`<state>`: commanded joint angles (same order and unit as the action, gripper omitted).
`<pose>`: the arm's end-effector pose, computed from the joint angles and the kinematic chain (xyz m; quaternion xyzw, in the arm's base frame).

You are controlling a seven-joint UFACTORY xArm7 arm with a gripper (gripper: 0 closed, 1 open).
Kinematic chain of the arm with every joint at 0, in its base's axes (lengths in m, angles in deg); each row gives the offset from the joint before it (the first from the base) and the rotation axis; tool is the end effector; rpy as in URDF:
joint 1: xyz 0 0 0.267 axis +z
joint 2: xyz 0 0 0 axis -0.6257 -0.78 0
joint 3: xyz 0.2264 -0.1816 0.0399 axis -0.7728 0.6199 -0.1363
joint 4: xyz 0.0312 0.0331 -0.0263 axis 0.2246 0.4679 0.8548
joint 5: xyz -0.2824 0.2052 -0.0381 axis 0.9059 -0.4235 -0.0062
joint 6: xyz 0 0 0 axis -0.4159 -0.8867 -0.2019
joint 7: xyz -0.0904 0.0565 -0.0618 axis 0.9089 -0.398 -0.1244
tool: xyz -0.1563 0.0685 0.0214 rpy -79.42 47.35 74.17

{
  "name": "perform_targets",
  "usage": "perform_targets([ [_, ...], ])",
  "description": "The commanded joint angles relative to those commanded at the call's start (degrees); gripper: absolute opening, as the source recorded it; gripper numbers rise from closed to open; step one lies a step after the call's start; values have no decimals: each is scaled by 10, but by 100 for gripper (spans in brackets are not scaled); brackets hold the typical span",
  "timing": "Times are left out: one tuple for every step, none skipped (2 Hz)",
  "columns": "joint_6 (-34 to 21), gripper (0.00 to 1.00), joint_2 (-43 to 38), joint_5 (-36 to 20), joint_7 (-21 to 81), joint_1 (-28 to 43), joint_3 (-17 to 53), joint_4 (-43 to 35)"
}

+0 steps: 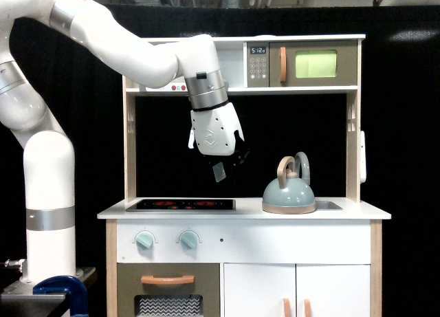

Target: Place the teapot on the stove

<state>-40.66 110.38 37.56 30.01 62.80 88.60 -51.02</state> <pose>0.3941 0.0241 0.2152 -0.8816 -0.4235 -0.1822 0.1011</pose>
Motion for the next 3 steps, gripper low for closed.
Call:
perform_targets([
  [-37,100,-109,-115,165,78,117,-109],
  [-95,100,-160,-220,298,108,176,-152],
  [-105,100,-172,-278,352,114,193,-144],
])
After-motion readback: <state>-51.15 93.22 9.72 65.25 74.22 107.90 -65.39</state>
